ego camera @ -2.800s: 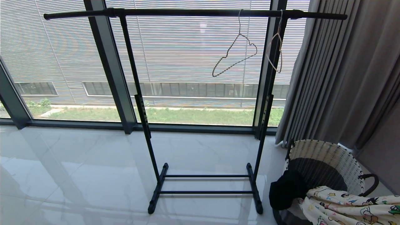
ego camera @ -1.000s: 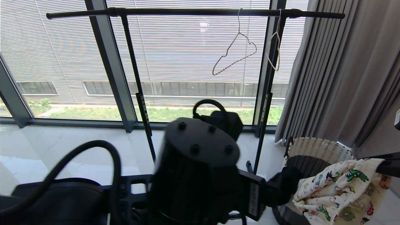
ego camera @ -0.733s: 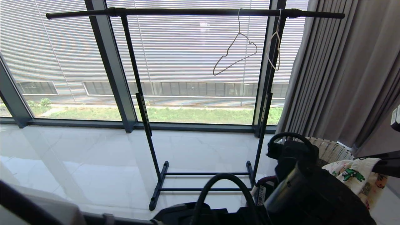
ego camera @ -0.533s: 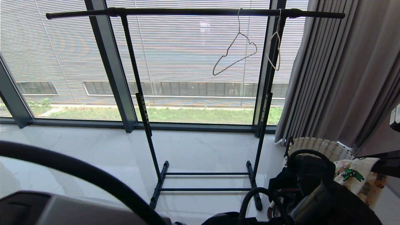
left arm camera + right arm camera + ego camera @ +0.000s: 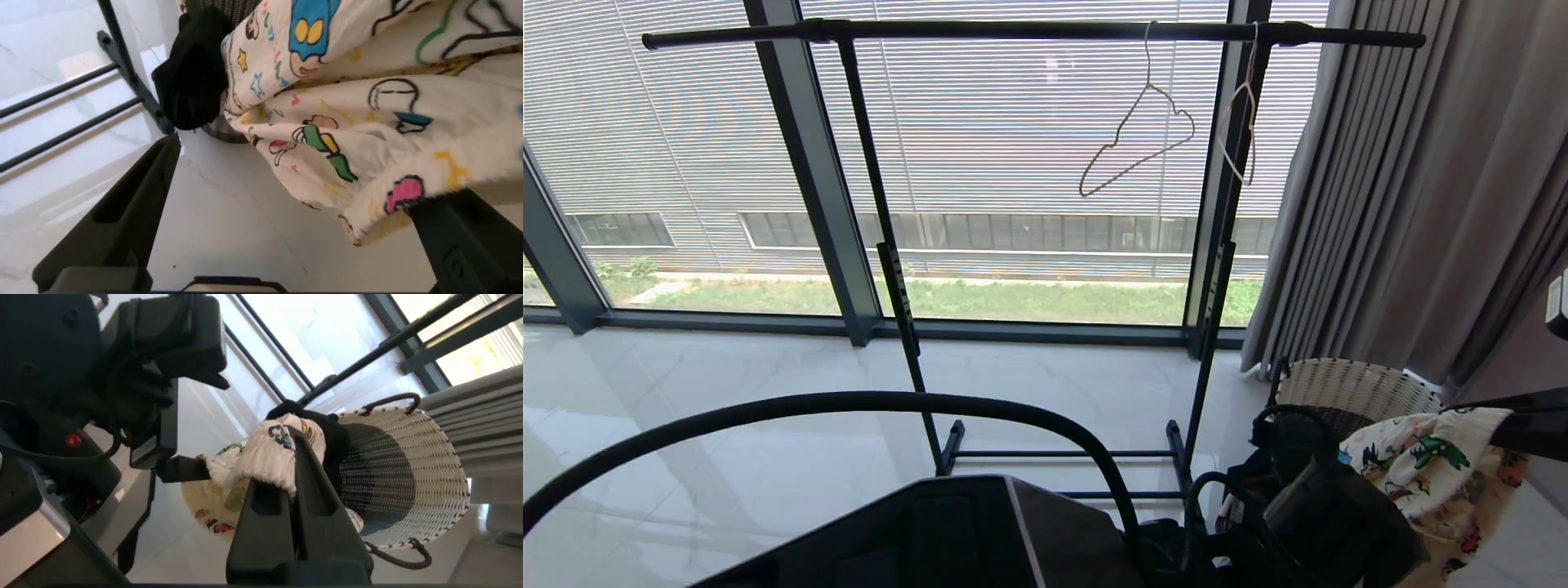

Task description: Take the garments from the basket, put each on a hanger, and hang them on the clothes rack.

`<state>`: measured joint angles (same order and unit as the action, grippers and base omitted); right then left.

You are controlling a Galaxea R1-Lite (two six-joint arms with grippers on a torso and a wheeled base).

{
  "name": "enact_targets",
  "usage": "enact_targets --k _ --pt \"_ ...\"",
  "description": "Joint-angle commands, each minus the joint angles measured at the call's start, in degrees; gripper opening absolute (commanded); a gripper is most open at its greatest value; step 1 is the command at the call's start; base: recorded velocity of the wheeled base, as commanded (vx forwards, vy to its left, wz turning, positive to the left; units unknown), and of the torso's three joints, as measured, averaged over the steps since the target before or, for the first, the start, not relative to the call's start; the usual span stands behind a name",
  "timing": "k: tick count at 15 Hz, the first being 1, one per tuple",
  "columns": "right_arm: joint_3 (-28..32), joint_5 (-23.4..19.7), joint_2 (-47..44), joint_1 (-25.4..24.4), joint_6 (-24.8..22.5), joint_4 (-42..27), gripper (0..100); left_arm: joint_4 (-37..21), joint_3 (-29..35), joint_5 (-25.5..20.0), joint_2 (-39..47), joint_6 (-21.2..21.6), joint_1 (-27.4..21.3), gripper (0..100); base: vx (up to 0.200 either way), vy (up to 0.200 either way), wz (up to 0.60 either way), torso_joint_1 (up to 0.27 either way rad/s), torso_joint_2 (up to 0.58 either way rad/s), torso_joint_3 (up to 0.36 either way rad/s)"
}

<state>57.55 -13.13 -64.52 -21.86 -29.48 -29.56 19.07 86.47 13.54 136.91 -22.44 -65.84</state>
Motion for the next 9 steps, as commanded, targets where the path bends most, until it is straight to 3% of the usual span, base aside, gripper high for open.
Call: enact_targets --k 1,7,8,9 --pt "0.0 0.0 0.3 -0.4 -0.1 -0.1 0 0.0 1.2 0.1 4.2 -0.1 0.3 100 0.000 0.000 0.00 0.000 0.00 0.000" --pt "0.8 0.1 1.1 0.2 0.1 -0.1 0 -0.2 0.0 0.6 6.3 -0.1 1.2 100 0.000 0.000 0.00 0.000 0.00 0.000" --pt "0.8 0.2 1.1 0.2 0.1 -0.1 0 -0.2 0.0 0.7 6.3 -0.1 1.2 0 0.000 0.000 0.00 0.000 0.00 0.000" --pt "0.8 0.2 1.1 0.3 0.1 -0.1 0 -0.2 -0.1 1.6 6.3 -0.1 1.2 0 0.000 0.000 0.00 0.000 0.00 0.000"
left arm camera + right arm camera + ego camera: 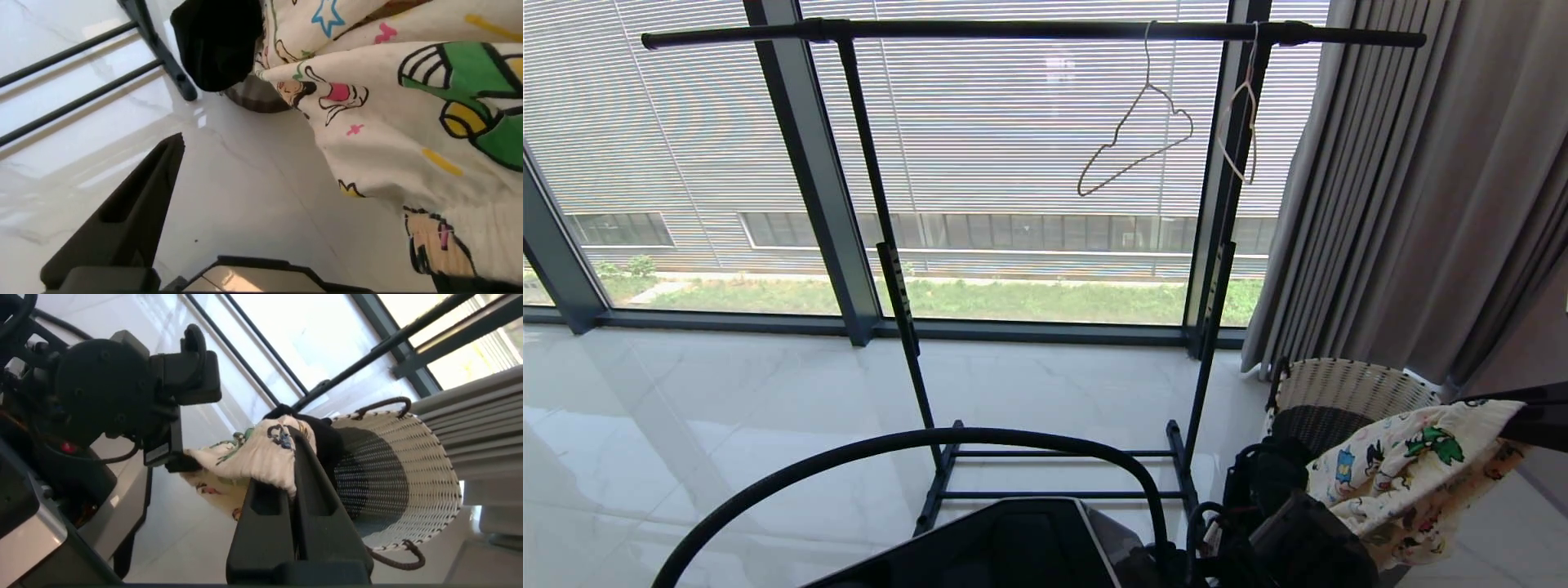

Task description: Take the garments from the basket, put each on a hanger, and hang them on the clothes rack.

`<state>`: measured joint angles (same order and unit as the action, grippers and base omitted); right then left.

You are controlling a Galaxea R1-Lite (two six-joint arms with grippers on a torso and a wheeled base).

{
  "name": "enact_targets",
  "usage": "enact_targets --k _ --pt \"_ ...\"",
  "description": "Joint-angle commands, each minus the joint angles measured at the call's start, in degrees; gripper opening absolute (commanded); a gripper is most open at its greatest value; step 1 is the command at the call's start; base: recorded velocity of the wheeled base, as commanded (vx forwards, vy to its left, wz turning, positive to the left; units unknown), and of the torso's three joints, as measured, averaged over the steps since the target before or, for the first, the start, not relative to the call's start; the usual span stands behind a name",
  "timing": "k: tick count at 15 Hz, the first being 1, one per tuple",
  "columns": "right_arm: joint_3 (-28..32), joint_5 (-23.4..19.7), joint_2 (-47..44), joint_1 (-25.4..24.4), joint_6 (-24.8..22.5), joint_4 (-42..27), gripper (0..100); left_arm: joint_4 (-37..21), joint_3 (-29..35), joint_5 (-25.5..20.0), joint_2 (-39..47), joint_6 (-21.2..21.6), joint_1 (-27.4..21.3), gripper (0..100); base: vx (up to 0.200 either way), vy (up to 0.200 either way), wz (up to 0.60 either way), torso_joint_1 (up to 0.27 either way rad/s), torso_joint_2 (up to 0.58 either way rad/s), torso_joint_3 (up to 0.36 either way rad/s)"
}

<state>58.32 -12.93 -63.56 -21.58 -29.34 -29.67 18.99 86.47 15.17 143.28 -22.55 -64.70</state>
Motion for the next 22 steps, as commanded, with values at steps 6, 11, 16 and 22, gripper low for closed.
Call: enact_targets --k 6,11,16,22 --pt "-0.7 -0.3 -3.9 4.5 5.3 0.7 0 0.0 -14.0 4.9 -12.7 -0.3 -1.0 0 0.000 0.000 0.00 0.000 0.00 0.000" --pt "-1.1 -0.3 -9.6 3.6 6.3 7.8 0 -2.9 -31.7 1.7 -38.1 -3.4 -0.6 0 0.000 0.000 0.00 0.000 0.00 0.000" --pt "-1.1 -0.2 -11.8 -3.3 6.3 12.7 0 -25.9 -35.8 4.4 -59.7 2.0 3.9 0 0.000 0.000 0.00 0.000 0.00 0.000" --pt "1.5 0.3 -12.7 -9.1 6.3 15.3 0 -29.1 -35.8 11.2 -69.5 23.9 11.8 0 0.000 0.000 0.00 0.000 0.00 0.000"
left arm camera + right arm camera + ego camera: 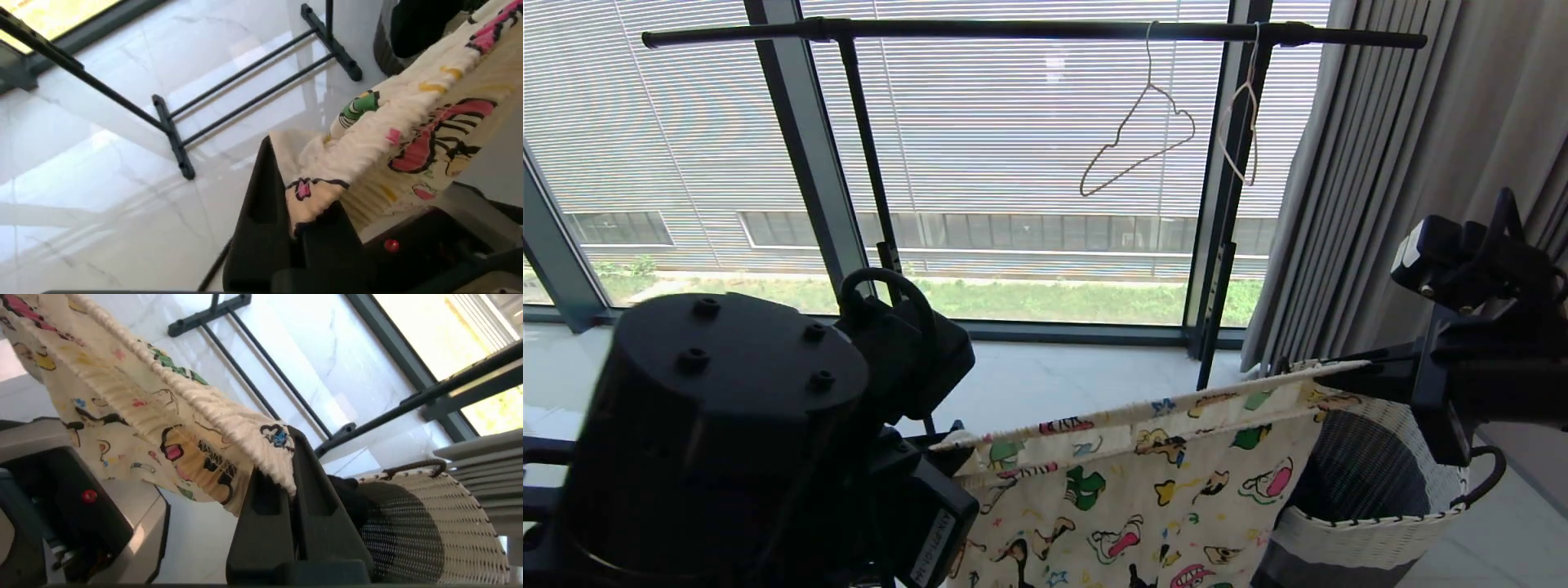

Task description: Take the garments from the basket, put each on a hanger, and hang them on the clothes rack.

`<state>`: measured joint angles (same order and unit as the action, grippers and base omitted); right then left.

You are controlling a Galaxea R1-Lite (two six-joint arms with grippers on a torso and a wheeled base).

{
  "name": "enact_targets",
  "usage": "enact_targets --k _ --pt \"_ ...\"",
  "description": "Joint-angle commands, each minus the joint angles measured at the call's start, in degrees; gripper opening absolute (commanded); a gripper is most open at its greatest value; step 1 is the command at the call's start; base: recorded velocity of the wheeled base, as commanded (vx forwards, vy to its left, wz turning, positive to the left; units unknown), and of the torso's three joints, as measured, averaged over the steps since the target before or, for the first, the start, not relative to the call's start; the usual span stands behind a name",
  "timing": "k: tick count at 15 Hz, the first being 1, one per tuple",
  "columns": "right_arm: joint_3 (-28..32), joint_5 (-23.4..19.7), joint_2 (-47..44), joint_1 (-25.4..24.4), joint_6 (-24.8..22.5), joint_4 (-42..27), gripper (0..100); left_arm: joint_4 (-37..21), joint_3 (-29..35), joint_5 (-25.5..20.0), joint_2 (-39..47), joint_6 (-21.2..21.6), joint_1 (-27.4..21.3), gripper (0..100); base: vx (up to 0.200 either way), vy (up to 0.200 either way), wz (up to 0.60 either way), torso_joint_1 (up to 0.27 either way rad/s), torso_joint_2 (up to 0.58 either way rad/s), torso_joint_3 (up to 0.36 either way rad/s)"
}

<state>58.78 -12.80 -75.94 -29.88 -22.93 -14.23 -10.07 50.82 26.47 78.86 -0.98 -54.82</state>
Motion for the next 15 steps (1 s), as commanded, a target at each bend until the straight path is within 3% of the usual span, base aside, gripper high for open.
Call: enact_targets --k 1,7,10,15 --pt "1.8 0.1 -0.3 -0.8 -0.1 -0.1 0 0.1 0.1 -0.2 -5.6 4.9 3.0 0 0.000 0.000 0.00 0.000 0.00 0.000" --pt "4.1 0.1 0.3 -1.4 -0.1 0.0 0 0.6 8.3 -1.9 -5.6 6.5 3.3 0 0.000 0.000 0.00 0.000 0.00 0.000" --pt "9.8 0.1 -1.8 -1.1 0.1 -0.4 0 0.6 8.7 -2.3 -5.5 9.1 5.3 0 0.000 0.000 0.00 0.000 0.00 0.000" --pt "11.0 0.1 -2.6 -1.3 0.1 -1.4 0 1.1 9.6 -5.9 -5.4 10.0 6.7 0 0.000 0.000 0.00 0.000 0.00 0.000"
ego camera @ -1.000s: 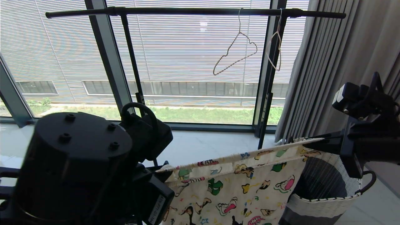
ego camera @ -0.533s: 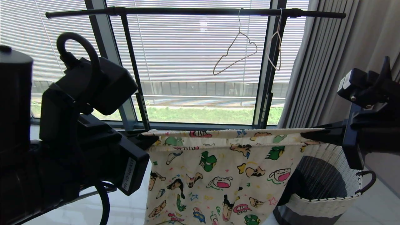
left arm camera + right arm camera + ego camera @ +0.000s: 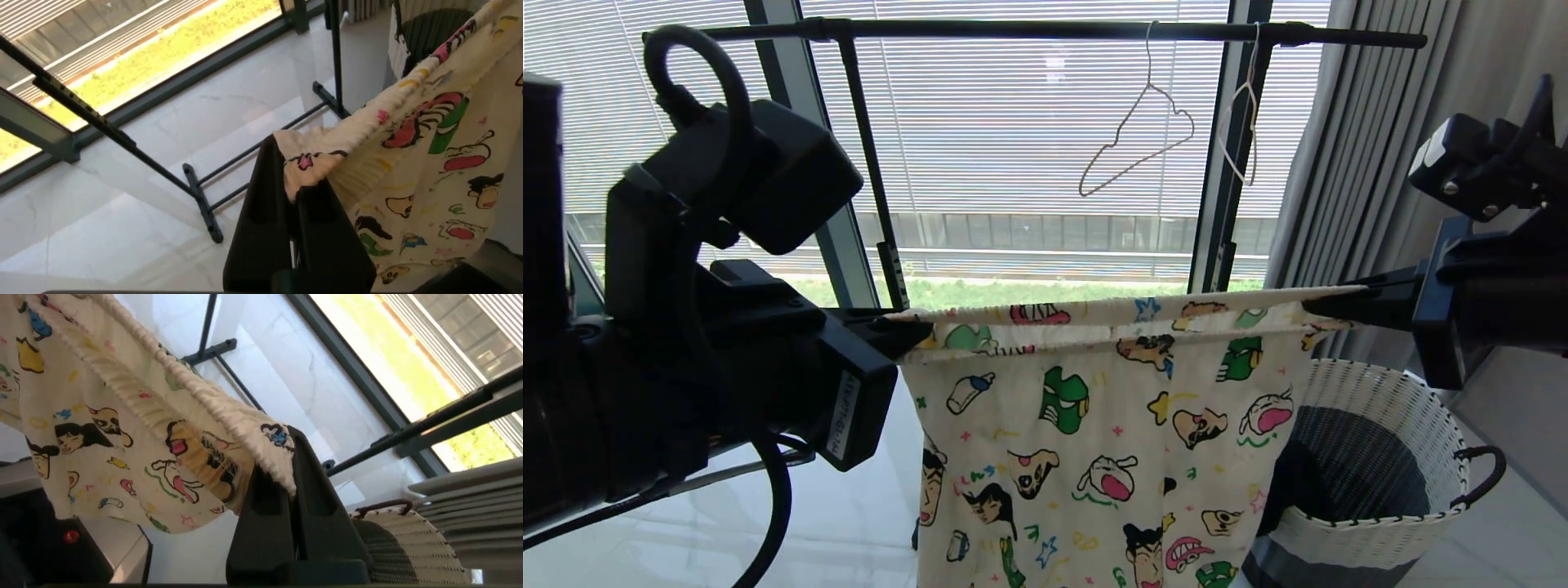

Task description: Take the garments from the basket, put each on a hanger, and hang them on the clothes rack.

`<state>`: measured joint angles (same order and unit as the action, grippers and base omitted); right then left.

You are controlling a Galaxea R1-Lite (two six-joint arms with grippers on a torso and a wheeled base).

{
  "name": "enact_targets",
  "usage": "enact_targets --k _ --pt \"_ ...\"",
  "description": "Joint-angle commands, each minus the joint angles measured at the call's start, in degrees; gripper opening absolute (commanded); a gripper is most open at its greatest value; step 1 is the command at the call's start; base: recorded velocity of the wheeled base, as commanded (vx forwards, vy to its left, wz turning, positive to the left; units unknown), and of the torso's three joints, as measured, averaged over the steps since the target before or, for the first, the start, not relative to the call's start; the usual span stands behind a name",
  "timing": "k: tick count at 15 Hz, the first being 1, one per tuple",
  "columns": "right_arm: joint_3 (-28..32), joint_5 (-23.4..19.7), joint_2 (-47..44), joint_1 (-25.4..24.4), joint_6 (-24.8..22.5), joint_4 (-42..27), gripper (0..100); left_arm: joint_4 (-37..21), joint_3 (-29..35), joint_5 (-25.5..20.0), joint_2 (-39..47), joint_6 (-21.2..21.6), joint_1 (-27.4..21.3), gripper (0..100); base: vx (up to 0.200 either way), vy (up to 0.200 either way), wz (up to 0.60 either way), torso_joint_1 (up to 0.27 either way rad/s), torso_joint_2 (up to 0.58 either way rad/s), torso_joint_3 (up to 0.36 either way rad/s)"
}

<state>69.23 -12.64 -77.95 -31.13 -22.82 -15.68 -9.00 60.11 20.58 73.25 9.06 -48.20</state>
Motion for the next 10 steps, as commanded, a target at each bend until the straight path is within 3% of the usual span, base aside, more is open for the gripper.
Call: enact_targets --k 1,4,7,10 --pt "1.3 0.0 -0.8 -0.1 0.0 0.0 0 0.5 0.9 -0.1 0.4 0.1 0.1 0 0.000 0.000 0.00 0.000 0.00 0.000" --pt "5.4 0.1 -2.1 -0.1 0.0 -0.1 0 1.0 4.0 -3.1 1.1 1.8 1.8 0 0.000 0.000 0.00 0.000 0.00 0.000" --pt "1.6 -0.4 3.8 -0.3 -0.2 -6.1 0 2.6 3.8 -5.5 1.9 5.7 3.4 0 0.000 0.000 0.00 0.000 0.00 0.000" --pt "-6.2 -0.4 11.7 -5.6 -0.1 -7.8 0 14.3 4.0 -6.8 6.6 6.4 3.5 0 0.000 0.000 0.00 0.000 0.00 0.000"
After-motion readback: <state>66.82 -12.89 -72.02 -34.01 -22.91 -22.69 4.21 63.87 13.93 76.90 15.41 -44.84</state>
